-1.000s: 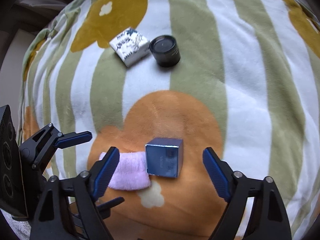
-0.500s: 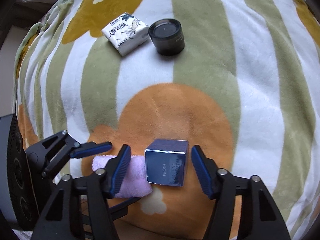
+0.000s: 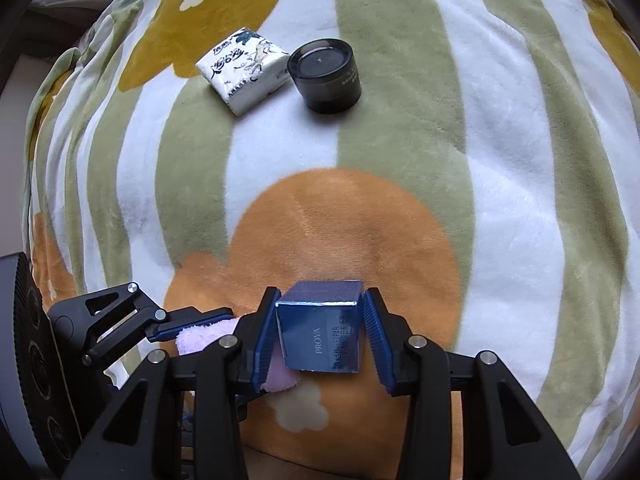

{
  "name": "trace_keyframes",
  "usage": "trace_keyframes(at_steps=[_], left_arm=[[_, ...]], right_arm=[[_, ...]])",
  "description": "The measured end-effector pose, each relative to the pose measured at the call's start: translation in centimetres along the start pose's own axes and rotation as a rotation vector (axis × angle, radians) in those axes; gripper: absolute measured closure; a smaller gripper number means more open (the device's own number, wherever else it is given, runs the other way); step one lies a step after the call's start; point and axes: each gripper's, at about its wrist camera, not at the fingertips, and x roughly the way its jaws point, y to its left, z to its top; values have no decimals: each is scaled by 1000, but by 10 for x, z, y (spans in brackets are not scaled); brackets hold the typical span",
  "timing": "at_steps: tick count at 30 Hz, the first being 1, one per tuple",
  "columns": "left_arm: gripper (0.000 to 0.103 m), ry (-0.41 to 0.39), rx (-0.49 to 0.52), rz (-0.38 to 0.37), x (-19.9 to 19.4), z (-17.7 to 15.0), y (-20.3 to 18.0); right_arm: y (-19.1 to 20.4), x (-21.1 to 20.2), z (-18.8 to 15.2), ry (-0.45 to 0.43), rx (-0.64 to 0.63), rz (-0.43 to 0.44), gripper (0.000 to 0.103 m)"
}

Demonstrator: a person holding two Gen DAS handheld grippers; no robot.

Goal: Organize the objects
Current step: 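Carry the blue cube box and pink towel toward the cardboard box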

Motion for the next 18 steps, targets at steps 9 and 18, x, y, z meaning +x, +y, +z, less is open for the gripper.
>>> trace_keyframes(at_steps=[9, 18], left_arm=[[58, -23, -1, 23, -18, -3, -6], [58, -104, -66, 76, -67, -7, -19]], right_arm=[[-9, -23, -10, -54, 2, 0, 65], [3, -74, -15, -145, -15, 18, 65]])
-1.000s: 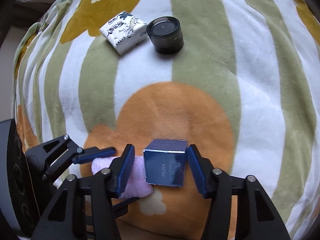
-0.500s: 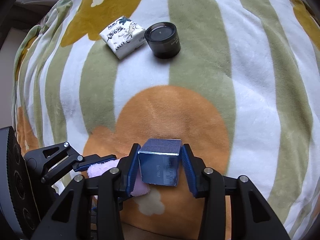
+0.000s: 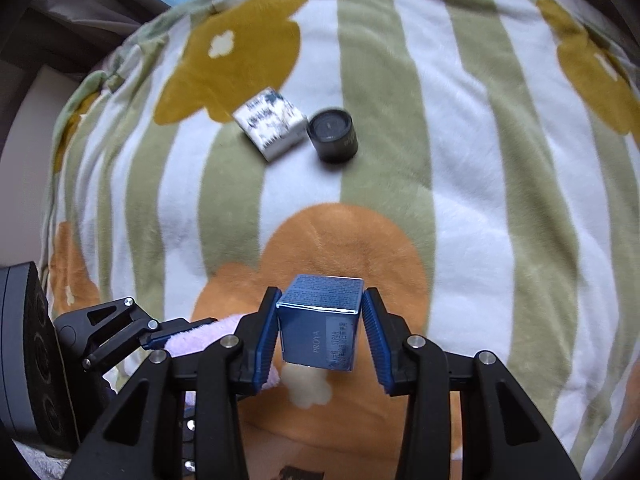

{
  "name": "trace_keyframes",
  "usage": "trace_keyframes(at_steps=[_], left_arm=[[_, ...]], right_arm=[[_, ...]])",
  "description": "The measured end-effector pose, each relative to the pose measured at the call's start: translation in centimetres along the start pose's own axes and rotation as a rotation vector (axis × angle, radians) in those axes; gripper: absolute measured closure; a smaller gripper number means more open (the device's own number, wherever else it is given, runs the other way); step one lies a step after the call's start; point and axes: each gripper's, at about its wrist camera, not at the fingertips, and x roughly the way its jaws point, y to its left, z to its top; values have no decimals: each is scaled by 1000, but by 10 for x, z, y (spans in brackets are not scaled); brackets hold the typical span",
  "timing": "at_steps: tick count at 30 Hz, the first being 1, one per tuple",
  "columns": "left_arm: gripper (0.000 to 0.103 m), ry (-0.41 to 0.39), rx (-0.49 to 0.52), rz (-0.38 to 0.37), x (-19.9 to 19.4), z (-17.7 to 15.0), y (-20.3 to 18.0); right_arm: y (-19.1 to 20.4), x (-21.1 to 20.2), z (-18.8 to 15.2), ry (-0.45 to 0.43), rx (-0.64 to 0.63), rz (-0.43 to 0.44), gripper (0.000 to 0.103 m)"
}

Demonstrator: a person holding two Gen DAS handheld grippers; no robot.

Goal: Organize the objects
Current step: 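Carry the blue cube box and pink towel toward the cardboard box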

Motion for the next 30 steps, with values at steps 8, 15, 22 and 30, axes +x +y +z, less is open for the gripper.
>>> trace_keyframes(at_steps=[8, 15, 22, 30], left_arm=[[58, -98, -79, 80, -67, 2, -39], [58, -130, -142, 122, -98, -21, -76], [58, -102, -206, 169, -101, -65, -108], [58, -74, -275, 165, -78, -109, -129]], right_arm=[[43, -49, -16, -56, -56, 43, 65], [51, -90, -60, -90, -108, 39, 65], [45, -107, -109, -84, -120, 31, 65], [31, -91, -163, -40, -121, 3, 65]])
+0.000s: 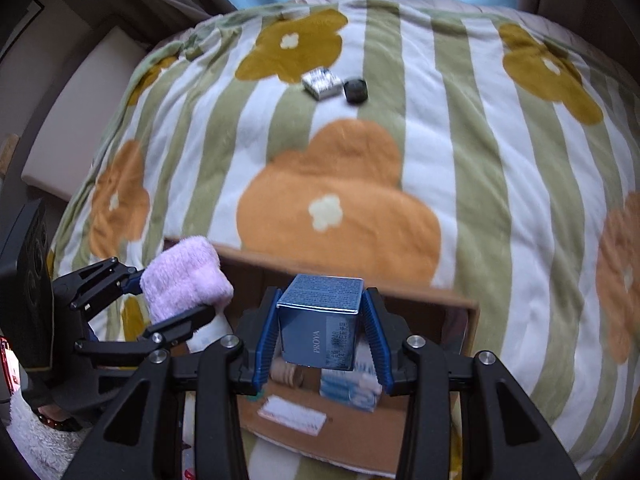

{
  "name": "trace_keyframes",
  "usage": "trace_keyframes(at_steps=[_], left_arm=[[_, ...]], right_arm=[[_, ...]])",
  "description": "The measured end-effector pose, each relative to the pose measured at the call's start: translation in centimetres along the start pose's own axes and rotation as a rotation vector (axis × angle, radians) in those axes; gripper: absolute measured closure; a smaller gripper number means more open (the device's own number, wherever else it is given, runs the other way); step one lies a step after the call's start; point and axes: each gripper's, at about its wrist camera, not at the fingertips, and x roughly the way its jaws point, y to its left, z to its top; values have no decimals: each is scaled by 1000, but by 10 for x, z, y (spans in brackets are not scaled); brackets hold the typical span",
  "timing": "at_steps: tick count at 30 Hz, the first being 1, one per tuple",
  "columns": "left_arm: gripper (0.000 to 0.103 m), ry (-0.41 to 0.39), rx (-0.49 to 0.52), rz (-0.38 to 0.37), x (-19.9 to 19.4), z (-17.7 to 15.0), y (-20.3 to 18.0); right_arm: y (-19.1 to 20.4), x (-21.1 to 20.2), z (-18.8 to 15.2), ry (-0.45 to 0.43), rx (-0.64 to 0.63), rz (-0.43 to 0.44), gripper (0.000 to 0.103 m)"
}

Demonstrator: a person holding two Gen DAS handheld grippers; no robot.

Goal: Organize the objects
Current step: 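Carry the blue cube box and pink towel toward the cardboard box, then lower both items into the cardboard box and open both tools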

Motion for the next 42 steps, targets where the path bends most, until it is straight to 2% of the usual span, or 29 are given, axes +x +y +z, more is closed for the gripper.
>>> trace_keyframes(at_steps=[4, 11, 21, 22, 23, 24, 25, 26, 27, 31, 42], left_arm=[[58, 24, -23, -4, 18, -21, -3], [58, 63, -65, -17, 43, -45, -1], [58, 62, -57, -23, 33, -39, -3], [57, 58, -55, -19, 31, -36, -4], [48, 57, -53, -2, 29, -33, -6], [39, 62, -52, 14, 28, -31, -7], [7, 62, -49, 33, 27, -29, -7], [0, 48, -44, 38, 25, -28, -8], [0, 40, -37, 26, 23, -28, -8], [0, 43, -31, 32, 26, -30, -8], [0, 51, -43, 12, 23, -41, -4]], right_arm=[[-7, 21, -25, 43, 10, -9, 65], [-15, 42, -48, 81, 33, -11, 65], [-18, 33, -51, 66, 53, -13, 65], [-15, 32, -50, 63, 44, -8, 65], [-12, 30, -48, 55, 34, -2, 63], [-10, 27, -47, 43, 29, -1, 57], [-8, 24, -45, 28, 26, -11, 50], [-8, 20, -43, 12, 27, -41, 27], [-8, 18, -42, 0, 30, -59, 15], [-16, 14, -41, -3, 48, -94, 14], [-22, 20, -46, 30, 75, -83, 14]])
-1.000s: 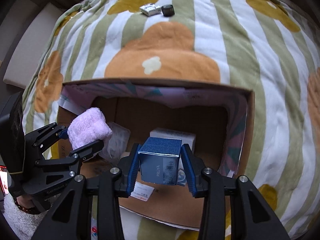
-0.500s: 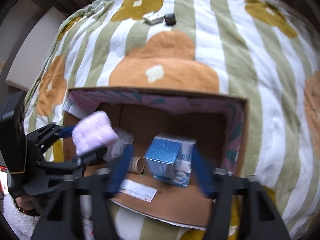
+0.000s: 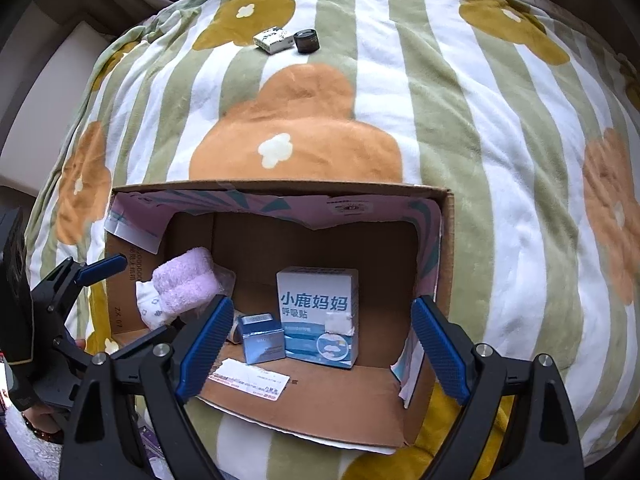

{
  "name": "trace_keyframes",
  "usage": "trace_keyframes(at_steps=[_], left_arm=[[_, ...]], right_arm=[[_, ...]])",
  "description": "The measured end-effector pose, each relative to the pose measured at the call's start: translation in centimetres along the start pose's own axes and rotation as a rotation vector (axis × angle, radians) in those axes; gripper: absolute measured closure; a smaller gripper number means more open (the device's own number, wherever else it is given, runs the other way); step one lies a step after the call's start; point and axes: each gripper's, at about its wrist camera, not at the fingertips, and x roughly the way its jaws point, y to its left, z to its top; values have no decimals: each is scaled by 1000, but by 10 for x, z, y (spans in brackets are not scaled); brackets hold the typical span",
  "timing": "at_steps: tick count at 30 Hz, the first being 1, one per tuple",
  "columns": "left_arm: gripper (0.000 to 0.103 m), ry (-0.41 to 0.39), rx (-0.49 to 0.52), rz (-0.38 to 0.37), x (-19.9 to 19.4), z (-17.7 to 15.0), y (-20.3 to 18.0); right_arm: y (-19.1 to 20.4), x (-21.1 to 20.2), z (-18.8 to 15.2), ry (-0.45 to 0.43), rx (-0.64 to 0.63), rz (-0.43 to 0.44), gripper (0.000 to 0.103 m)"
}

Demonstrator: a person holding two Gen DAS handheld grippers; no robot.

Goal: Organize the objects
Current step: 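Lower both items into the cardboard box and open both tools, then move both open tools over to the tissue packet and lens cap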

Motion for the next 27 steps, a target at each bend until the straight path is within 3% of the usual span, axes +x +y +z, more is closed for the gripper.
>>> trace_keyframes(at_steps=[13, 23, 27], left_arm=[[0, -12, 0, -8, -13, 9, 5], [0, -26, -4, -30, -26, 21, 8], [0, -26, -10, -22, -29, 27, 16]], right_arm=[[8, -5, 6, -2, -3, 4, 14], [9, 0, 4, 64, 8, 16, 14], [5, -1, 9, 68, 24, -3, 1]])
